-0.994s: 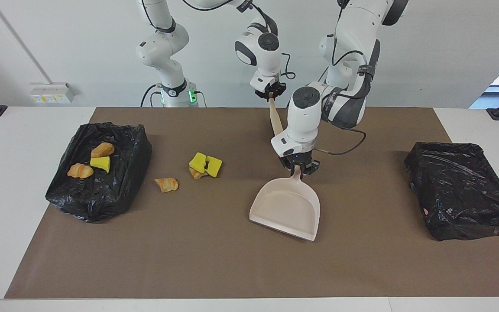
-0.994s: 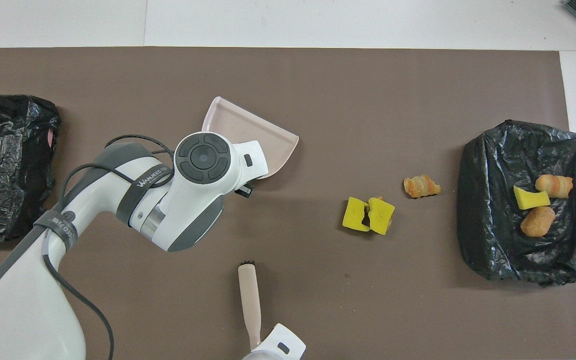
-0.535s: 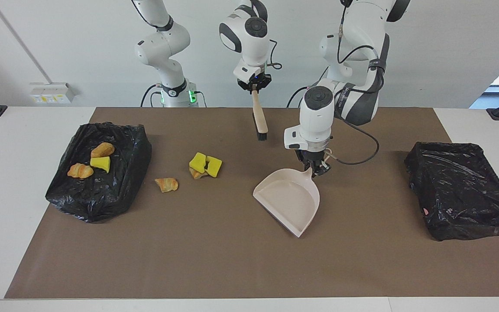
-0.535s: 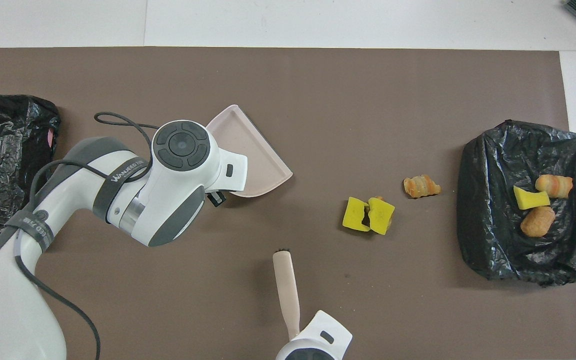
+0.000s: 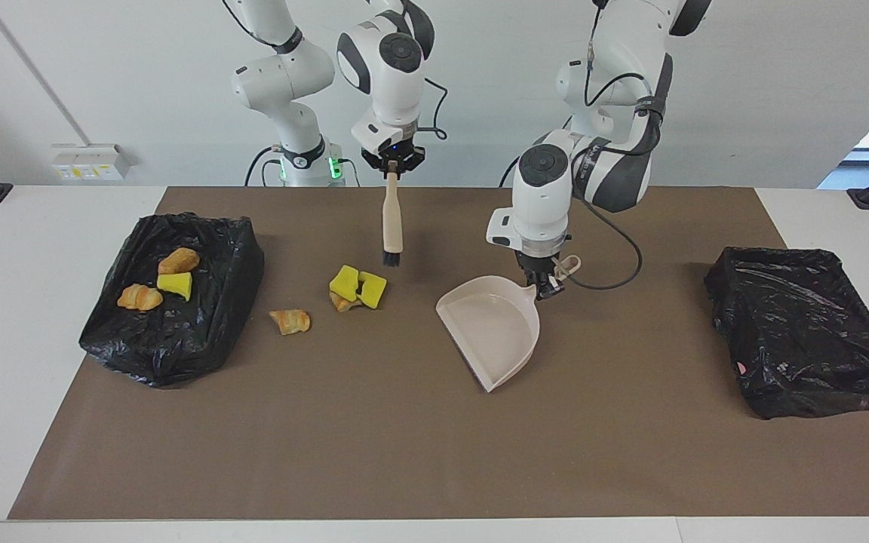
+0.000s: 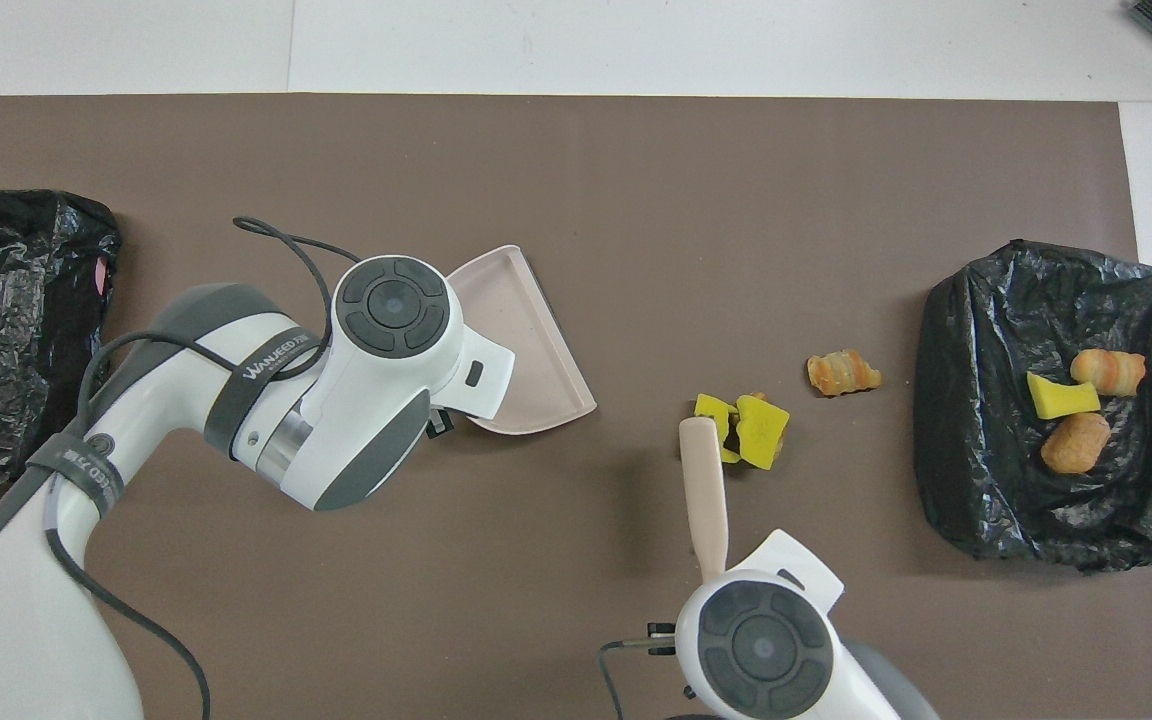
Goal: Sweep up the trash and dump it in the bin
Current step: 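Lift the dustpan with the left gripper while the right gripper grasps the brush, then lower the dustpan beside the debris while the right gripper sweeps toward it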
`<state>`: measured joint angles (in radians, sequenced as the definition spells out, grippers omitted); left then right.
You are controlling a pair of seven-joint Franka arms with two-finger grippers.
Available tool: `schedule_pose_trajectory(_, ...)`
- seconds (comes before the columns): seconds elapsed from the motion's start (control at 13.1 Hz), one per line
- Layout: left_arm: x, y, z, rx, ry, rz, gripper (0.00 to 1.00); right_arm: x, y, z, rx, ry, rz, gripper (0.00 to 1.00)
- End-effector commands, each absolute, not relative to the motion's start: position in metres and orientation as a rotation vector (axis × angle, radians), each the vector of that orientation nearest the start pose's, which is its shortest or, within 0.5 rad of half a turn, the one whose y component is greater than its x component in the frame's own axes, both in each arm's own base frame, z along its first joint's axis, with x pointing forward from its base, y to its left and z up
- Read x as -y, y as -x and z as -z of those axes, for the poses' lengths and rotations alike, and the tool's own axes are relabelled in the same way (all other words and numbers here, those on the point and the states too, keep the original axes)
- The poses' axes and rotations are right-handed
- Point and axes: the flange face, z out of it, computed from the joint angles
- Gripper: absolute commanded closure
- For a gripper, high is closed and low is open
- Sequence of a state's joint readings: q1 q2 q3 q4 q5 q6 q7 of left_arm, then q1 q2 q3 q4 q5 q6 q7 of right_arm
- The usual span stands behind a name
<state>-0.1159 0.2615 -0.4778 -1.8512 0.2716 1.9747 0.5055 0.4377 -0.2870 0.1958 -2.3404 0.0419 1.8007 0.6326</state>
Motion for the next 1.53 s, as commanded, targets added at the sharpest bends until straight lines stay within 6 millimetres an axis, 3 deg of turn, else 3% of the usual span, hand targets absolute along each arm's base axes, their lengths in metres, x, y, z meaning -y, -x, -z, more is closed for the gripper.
schedule_pose_trajectory(0.0, 0.319, -0.503, -0.394, -1.762, 2.411, -0.164, 1.00, -0.195, -0.381, -0.412, 0.005, 3.347, -0.372, 1.00)
schedule_pose_trajectory(0.15, 0.323, -0.499, -0.394, -1.856, 2.344, -0.178, 1.00, -0.149, -0.408, -0.402, 0.088, 3.381, -0.391, 1.00)
schedule_pose_trajectory(0.38, 0.332, -0.485, -0.382, -1.920, 2.295, -0.224, 1.00, -0.095, -0.440, -0.388, 0.269, 3.470, -0.432, 1.00)
schedule_pose_trajectory(0.54, 0.337, -0.470, -0.379, -1.941, 2.266, -0.247, 1.00, -0.074, -0.460, -0.371, 0.336, 3.510, -0.446, 1.00)
schedule_pose_trajectory(0.69, 0.344, -0.446, -0.372, -1.975, 2.217, -0.254, 1.00, -0.063, -0.468, -0.372, 0.355, 3.525, -0.443, 1.00)
schedule_pose_trajectory(1.07, 0.341, -0.437, -0.373, -1.963, 2.204, -0.268, 1.00, -0.089, -0.462, -0.347, 0.356, 3.409, -0.515, 1.00)
schedule_pose_trajectory(1.3, 0.337, -0.433, -0.371, -1.957, 2.198, -0.286, 1.00, -0.137, -0.446, -0.341, 0.374, 3.293, -0.559, 1.00)
schedule_pose_trajectory(1.45, 0.333, -0.433, -0.368, -1.956, 2.201, -0.293, 1.00, -0.153, -0.441, -0.341, 0.343, 3.226, -0.576, 1.00)
